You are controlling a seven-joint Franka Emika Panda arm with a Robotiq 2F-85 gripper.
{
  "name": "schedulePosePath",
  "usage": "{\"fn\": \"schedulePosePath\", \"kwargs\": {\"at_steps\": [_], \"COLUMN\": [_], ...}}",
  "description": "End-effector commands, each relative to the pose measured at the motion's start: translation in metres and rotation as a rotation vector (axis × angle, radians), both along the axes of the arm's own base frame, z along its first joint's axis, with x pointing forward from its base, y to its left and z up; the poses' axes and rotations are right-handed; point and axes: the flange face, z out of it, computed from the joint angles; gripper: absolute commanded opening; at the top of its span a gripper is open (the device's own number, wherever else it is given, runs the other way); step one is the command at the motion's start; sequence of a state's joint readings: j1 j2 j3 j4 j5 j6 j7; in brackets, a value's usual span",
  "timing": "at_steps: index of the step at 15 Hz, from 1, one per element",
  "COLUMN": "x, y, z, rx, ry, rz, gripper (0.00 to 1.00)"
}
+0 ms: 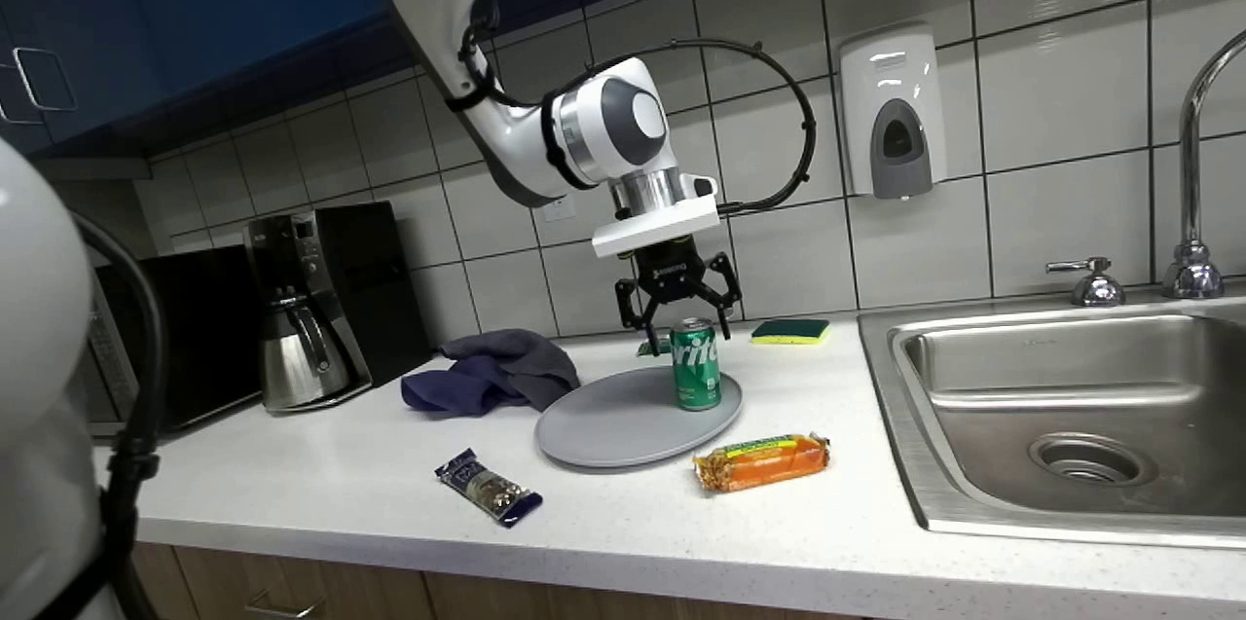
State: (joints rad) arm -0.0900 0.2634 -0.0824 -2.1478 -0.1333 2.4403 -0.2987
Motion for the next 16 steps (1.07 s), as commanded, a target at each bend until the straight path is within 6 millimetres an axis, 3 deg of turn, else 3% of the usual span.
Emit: {"fn": "schedulePosePath", "kwargs": {"at_steps": [1,4,16], "x": [-0.001,-0.001,-0.015], "y": [-0.002,-0.002,-0.004], "z": [0.001,-0.001,0.018], "rx": [0.008,0.007,0.024], "ry": [-0.016,-0.015,-0.019], "rz": [-0.02,-0.021,-0.034], "gripper": [0.66,0.41,0.4]}}
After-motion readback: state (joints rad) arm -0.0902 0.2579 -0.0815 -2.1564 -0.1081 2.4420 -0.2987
